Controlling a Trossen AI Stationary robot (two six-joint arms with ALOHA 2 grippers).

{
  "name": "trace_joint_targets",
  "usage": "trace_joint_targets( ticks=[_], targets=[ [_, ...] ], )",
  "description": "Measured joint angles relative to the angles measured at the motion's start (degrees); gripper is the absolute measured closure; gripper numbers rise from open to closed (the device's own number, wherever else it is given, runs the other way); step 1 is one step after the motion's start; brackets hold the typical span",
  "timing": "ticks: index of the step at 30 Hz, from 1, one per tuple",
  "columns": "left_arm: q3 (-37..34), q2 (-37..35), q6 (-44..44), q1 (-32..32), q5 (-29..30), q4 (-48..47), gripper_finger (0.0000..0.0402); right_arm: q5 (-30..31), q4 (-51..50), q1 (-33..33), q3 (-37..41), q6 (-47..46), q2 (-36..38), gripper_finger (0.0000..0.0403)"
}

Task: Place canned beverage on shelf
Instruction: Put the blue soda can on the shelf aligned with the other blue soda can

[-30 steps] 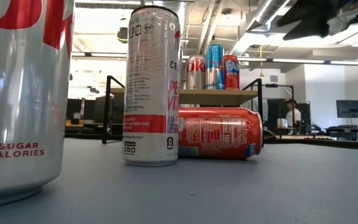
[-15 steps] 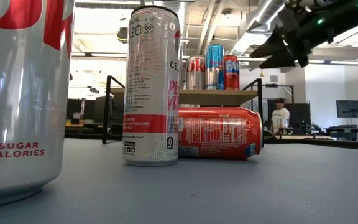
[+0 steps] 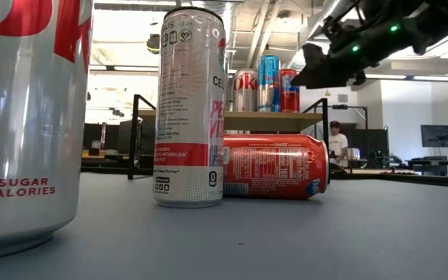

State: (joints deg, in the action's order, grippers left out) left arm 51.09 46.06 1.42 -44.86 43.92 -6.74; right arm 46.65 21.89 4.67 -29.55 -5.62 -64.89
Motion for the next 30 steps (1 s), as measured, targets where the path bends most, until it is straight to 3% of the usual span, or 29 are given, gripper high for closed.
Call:
trace_joint_targets(
  ticks=[11,30],
  targets=[
    [0.00,0.00,-0.08,0.02,0.44,-0.20,0.0145,-0.14,2.43,3.61,-3.46,5.35,-6.31,0.0391],
    [0.00,0.02,-0.34,0.02,0.43,-0.31,0.0145,-3.27,6.46,7.23,-4.37,7.05,-8.96,0.0403]
  ],
)
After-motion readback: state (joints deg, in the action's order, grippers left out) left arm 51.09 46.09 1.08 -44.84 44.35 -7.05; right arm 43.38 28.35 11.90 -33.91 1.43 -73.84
